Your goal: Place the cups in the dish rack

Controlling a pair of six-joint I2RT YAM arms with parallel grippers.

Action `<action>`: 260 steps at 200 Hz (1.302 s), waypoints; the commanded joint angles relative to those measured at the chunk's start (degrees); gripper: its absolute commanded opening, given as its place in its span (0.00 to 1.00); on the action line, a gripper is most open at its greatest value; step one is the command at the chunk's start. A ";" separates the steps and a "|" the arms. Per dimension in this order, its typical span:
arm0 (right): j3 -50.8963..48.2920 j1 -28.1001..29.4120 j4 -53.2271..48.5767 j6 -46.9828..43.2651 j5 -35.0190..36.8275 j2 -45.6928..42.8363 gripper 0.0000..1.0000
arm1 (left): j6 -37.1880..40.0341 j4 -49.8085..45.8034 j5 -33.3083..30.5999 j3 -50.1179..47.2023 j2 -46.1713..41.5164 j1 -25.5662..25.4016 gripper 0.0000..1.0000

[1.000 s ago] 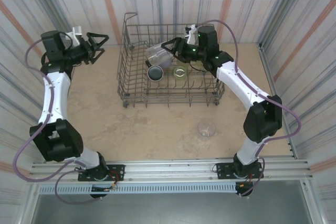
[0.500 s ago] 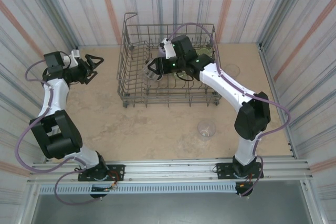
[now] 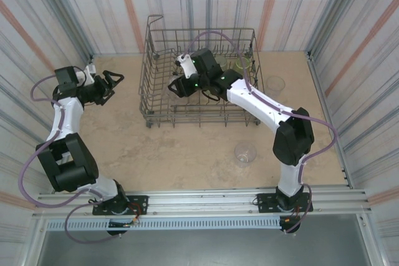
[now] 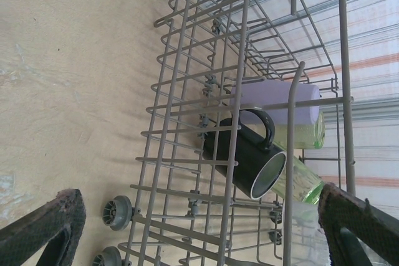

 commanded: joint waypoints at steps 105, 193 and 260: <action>6.53 3.30 4.29 -8.39 -2.51 8.87 0.39 | 1.21 -0.24 0.17 -0.71 -1.40 0.73 0.99; 7.59 4.48 5.44 -8.35 -5.81 12.69 0.38 | 0.55 0.29 0.83 -0.98 -1.43 0.74 0.99; 9.98 5.55 3.79 -9.25 -6.43 15.45 0.38 | 0.42 0.47 1.15 -1.11 -1.51 0.73 0.99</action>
